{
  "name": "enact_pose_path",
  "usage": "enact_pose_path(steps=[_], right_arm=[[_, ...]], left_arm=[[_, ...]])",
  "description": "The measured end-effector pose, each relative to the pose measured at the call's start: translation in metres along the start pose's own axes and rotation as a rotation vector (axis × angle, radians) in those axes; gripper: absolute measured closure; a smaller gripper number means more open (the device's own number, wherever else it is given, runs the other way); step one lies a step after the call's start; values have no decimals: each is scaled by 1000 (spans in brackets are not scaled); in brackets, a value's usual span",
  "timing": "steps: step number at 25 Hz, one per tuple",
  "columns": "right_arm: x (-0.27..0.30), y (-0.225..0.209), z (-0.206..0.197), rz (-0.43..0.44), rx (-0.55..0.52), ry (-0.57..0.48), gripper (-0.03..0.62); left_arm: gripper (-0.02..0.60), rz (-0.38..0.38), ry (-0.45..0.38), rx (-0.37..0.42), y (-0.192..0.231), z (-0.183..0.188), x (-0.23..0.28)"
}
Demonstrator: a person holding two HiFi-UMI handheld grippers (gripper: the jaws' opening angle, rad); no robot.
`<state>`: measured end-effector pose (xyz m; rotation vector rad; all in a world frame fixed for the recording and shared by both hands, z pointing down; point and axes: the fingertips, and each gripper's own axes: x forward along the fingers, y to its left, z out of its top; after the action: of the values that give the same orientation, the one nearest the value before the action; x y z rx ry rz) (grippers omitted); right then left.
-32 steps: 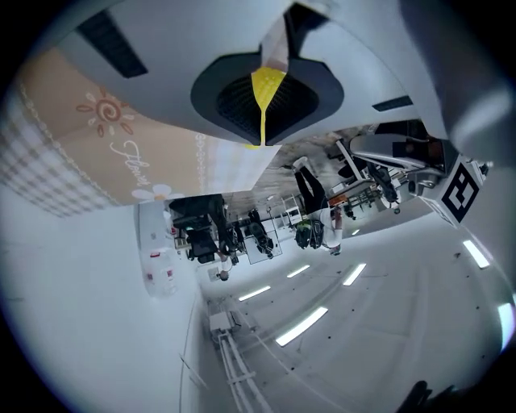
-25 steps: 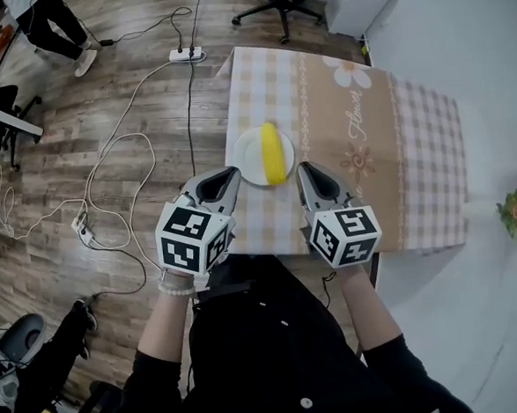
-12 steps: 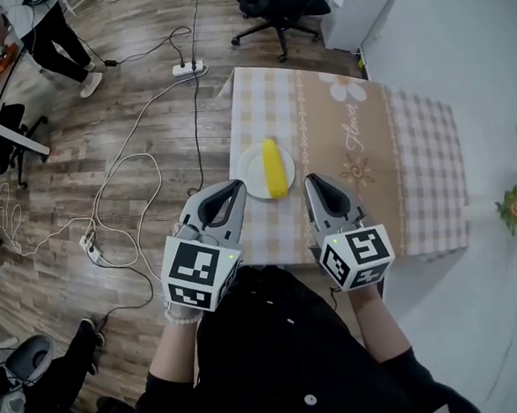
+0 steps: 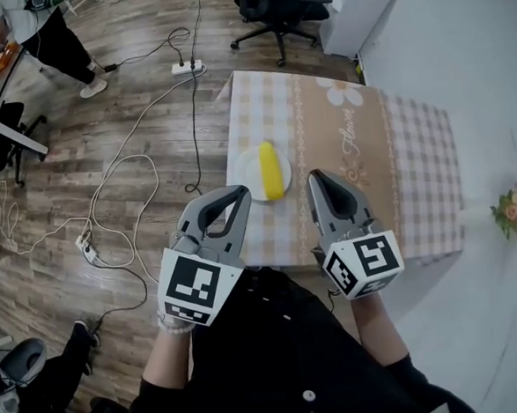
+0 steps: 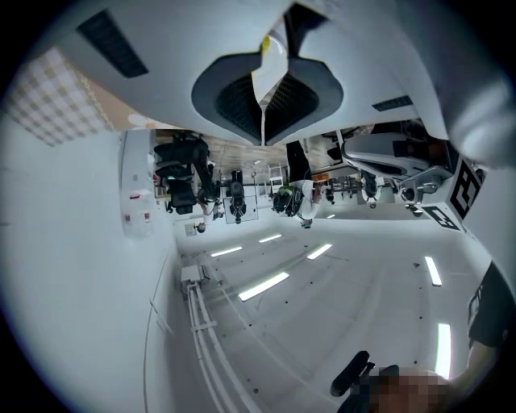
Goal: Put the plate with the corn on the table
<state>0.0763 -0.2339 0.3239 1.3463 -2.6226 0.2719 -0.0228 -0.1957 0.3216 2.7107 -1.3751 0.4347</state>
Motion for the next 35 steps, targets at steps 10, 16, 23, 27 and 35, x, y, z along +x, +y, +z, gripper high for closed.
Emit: enact_pose_path(steps=[10, 16, 23, 27, 35], right_arm=[[-7, -8, 9, -23, 16, -11, 548], [-6, -9, 5, -27, 13, -2, 551], [-5, -5, 7, -17, 16, -4, 551], [-4, -4, 6, -16, 23, 3, 551], [-3, -3, 5, -13, 10, 9, 551]], left_arm=[[566, 2, -39, -27, 10, 16, -7], [566, 7, -37, -31, 11, 14, -6], [566, -11, -31, -44, 8, 12, -6], [566, -15, -30, -58, 8, 11, -6], [566, -20, -23, -73, 8, 7, -4]])
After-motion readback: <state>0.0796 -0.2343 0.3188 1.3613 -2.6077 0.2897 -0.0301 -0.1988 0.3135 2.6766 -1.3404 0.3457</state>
